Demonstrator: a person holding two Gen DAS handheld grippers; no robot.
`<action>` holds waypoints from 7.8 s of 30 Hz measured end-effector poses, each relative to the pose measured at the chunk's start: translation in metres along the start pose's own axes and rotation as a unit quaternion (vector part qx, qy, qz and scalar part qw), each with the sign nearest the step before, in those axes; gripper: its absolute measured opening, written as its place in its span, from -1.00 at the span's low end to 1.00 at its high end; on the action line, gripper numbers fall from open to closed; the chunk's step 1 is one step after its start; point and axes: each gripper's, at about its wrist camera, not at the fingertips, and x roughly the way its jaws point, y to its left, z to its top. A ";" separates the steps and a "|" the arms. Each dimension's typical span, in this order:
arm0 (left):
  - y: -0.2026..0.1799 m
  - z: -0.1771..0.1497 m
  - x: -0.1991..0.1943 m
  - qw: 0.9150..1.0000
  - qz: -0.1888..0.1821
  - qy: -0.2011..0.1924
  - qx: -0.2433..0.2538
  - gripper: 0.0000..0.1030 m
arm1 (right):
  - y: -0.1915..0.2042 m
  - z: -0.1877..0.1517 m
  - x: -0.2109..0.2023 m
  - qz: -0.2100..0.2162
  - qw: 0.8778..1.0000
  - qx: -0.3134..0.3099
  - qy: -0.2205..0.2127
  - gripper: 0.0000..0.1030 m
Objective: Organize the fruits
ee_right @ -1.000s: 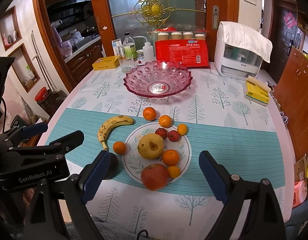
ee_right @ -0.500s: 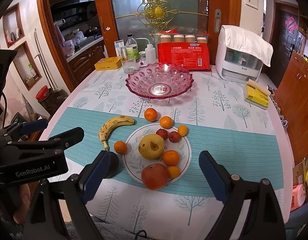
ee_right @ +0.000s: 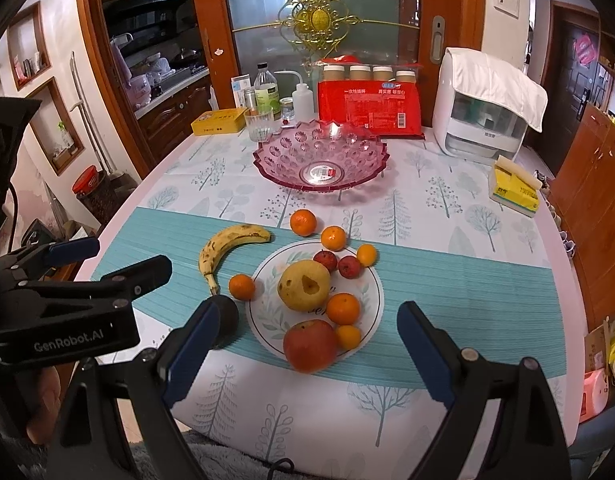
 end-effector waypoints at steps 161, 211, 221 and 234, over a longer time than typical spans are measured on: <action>-0.004 0.257 0.337 0.993 -0.057 0.067 0.085 0.78 | -0.082 0.224 0.361 0.047 0.994 0.020 0.100 0.62; 0.000 0.130 0.020 0.989 -0.065 -0.105 0.082 0.80 | -0.032 0.132 0.024 0.045 0.994 -0.040 -0.091 1.00; -0.005 0.098 0.004 0.990 -0.064 -0.100 0.077 0.85 | -0.040 0.090 -0.014 -0.009 0.993 -0.060 -0.101 1.00; 0.005 0.028 0.070 0.998 -0.017 -0.024 0.052 0.85 | -0.033 0.003 0.050 -0.047 0.994 -0.088 -0.037 0.94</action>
